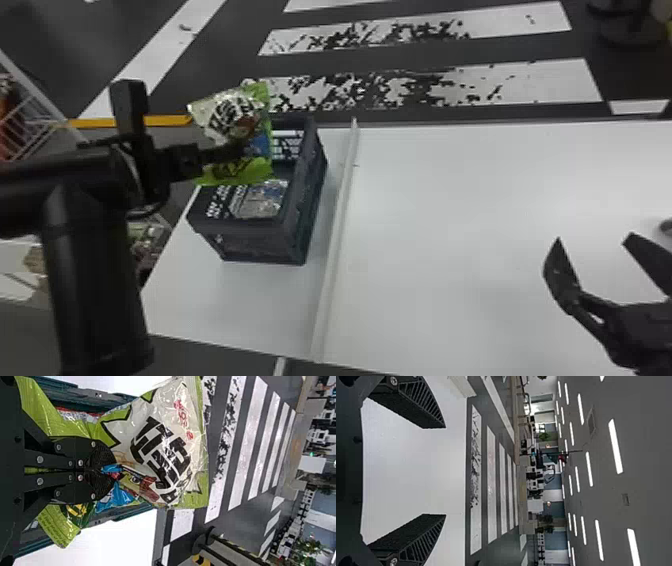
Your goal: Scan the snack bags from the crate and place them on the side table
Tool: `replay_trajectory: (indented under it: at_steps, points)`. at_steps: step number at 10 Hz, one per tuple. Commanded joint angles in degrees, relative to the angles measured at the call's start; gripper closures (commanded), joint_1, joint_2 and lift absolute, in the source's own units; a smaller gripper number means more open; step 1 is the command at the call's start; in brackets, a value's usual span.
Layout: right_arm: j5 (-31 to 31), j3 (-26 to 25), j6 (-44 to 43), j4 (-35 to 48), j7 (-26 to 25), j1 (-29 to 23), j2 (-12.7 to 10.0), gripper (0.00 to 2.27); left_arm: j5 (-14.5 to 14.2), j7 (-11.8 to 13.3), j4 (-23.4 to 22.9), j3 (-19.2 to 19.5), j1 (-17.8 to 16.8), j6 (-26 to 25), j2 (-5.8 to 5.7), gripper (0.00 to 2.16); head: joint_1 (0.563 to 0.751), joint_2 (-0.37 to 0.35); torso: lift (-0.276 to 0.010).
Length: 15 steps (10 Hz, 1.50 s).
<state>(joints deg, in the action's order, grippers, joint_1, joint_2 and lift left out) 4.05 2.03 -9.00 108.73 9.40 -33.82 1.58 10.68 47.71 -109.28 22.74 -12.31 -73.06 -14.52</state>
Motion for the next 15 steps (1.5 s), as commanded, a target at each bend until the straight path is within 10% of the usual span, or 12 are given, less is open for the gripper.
replay_trajectory:
  at_steps: [1,4,8,15]
  points:
    - [0.0,0.0,-0.2,0.0,0.0,0.0,0.0,0.07,-1.2,-0.2,-5.0,0.7,1.4,-1.3,0.99,2.14,0.695,0.269,-0.094]
    - [0.1,0.0,-0.4,0.2,0.0,-0.1,-0.1,0.08,-6.3,-1.7,-16.1,-0.4,5.2,-6.7,5.03,2.14,0.695,0.231,-0.094]
    - [1.0,-1.3,-1.2,1.0,-0.1,-0.9,-0.2,0.08,-7.1,-6.1,-19.7,-13.3,8.9,-9.3,13.82,2.14,0.695,0.078,-0.094]
    - [3.9,-4.7,-2.6,2.1,-0.1,-2.0,-0.4,0.08,-12.0,-24.0,0.8,-38.5,12.2,9.3,14.67,2.14,0.695,-0.235,-0.094]
